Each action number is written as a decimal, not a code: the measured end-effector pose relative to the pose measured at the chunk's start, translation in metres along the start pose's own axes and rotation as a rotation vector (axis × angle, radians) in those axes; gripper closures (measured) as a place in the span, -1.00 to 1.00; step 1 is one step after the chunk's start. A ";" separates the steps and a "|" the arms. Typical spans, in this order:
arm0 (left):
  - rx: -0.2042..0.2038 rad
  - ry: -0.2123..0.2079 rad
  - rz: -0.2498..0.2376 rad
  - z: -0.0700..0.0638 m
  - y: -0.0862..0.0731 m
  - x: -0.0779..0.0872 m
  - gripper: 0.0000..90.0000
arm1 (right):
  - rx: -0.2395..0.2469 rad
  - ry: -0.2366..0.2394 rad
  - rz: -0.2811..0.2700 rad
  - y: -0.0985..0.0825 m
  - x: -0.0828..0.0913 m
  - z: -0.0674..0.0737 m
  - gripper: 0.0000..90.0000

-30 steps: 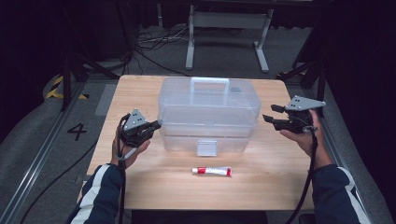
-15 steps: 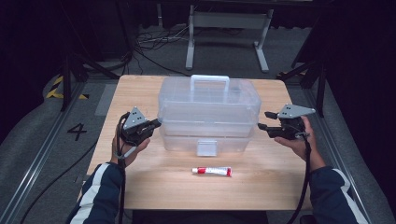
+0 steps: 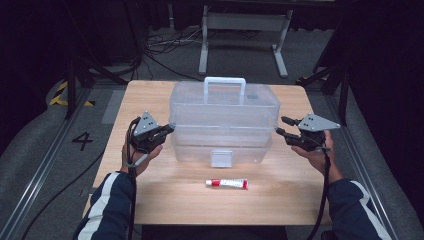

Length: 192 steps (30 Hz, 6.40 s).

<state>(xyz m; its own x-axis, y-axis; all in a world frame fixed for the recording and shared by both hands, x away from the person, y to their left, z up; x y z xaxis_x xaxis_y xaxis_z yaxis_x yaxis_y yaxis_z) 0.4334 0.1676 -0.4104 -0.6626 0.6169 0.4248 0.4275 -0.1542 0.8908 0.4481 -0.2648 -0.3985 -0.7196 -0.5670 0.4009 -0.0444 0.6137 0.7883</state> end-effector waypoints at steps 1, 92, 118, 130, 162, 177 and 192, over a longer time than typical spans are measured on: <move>0.002 -0.001 -0.004 0.000 0.000 0.000 0.95 | 0.002 0.001 -0.006 0.000 0.000 0.001 0.31; -0.206 -0.200 0.241 -0.047 -0.034 -0.045 0.23 | -0.055 -0.372 -0.119 0.065 -0.023 -0.043 0.87; -0.254 -0.245 0.300 -0.044 -0.032 -0.051 0.41 | -0.120 -0.358 -0.084 0.073 -0.034 -0.062 0.88; -0.267 -0.260 0.303 -0.042 -0.032 -0.051 0.46 | -0.158 -0.331 -0.065 0.077 -0.042 -0.076 0.89; -0.303 -0.288 0.324 -0.040 -0.030 -0.051 0.55 | -0.233 -0.274 -0.007 0.080 -0.065 -0.108 0.88; -0.300 -0.285 0.323 -0.040 -0.030 -0.051 0.55 | -0.247 -0.269 0.030 0.081 -0.079 -0.121 0.87; -0.297 -0.285 0.323 -0.040 -0.030 -0.051 0.55 | -0.268 -0.248 0.081 0.078 -0.101 -0.139 0.86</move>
<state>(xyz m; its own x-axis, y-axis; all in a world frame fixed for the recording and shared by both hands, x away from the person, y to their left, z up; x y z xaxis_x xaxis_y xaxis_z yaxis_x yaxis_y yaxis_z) 0.4299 0.1099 -0.4525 -0.3146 0.6811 0.6612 0.3622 -0.5577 0.7468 0.6139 -0.2362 -0.3123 -0.8610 -0.3520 0.3671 0.1788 0.4663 0.8664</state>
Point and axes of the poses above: each handheld gripper's, and its own axes: x roughly backward along the jaws, y roughly out of its top, z roughly to its left, the point moved 4 cm from there along -x, roughly forward along the jaws, and after that the axes turned 13 degrees about x, right-handed, at the moved point
